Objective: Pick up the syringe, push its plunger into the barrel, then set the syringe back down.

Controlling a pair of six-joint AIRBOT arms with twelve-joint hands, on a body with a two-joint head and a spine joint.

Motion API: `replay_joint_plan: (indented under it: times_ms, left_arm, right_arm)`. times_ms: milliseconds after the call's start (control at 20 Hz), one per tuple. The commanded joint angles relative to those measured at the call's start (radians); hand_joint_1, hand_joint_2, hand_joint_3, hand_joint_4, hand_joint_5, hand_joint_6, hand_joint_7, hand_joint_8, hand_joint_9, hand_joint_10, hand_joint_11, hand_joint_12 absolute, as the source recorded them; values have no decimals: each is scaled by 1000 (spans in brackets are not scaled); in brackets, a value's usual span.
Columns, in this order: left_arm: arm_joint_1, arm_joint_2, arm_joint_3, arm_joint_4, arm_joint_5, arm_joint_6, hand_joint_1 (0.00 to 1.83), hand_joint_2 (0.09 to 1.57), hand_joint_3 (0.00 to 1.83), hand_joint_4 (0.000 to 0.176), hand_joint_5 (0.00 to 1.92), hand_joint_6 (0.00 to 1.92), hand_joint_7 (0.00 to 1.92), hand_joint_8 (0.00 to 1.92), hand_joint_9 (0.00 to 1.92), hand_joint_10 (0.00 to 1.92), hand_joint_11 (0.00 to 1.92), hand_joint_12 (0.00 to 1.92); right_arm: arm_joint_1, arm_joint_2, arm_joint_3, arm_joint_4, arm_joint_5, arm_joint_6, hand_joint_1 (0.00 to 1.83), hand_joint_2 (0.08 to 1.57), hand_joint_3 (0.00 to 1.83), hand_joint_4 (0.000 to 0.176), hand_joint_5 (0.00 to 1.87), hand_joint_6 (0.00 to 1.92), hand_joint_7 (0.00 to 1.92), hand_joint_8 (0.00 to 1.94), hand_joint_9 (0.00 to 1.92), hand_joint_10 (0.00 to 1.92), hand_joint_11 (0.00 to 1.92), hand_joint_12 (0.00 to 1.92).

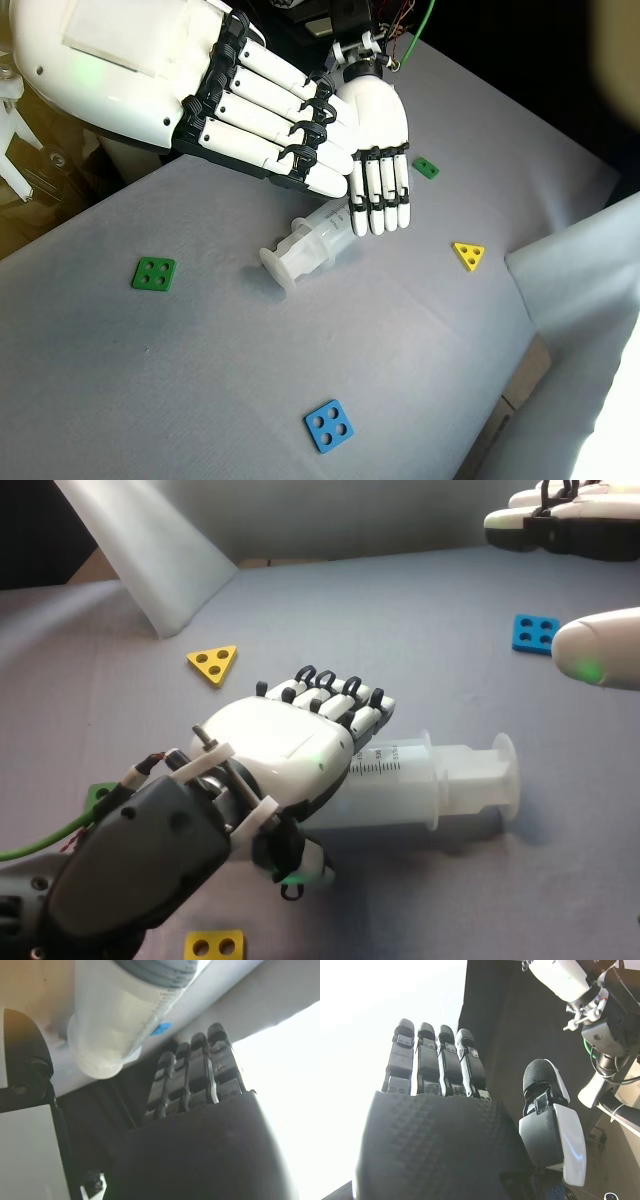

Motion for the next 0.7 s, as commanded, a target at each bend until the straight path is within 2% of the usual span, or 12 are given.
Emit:
replay_joint_plan:
  times_ms: [0, 100, 250, 400, 650]
  left_arm:
    - [-15, -9, 7, 34, -52, 17, 1108, 892, 0, 0, 2, 0, 0, 0, 0, 0, 0, 220]
    - [-13, -24, 18, 6, -52, 42, 1107, 891, 0, 0, 1, 0, 0, 0, 0, 0, 0, 226]
    - [-8, -52, 48, -9, -52, 49, 1106, 884, 0, 0, 29, 3, 8, 1, 24, 4, 0, 369]
    - [-8, -79, 76, -24, -52, 45, 1111, 890, 1, 0, 23, 2, 0, 0, 7, 1, 0, 364]
    - [-2, -117, 110, -63, -63, 26, 1167, 909, 1, 0, 17, 0, 0, 0, 0, 0, 0, 210]
  right_arm:
    - [8, 2, -3, 17, 11, 1, 0, 1263, 0, 0, 91, 0, 34, 0, 9, 0, 0, 32]
    - [8, 2, -3, 17, 11, 1, 0, 1262, 0, 0, 87, 0, 31, 0, 7, 0, 0, 28]
    - [8, 2, -4, 17, 11, 1, 0, 1269, 0, 0, 117, 11, 57, 9, 32, 9, 16, 40]
    - [8, 2, -4, 17, 11, 1, 0, 1271, 0, 0, 120, 8, 59, 6, 34, 7, 14, 52]
    - [8, 2, -5, 17, 11, 1, 0, 1261, 0, 0, 106, 1, 56, 2, 30, 3, 0, 56]
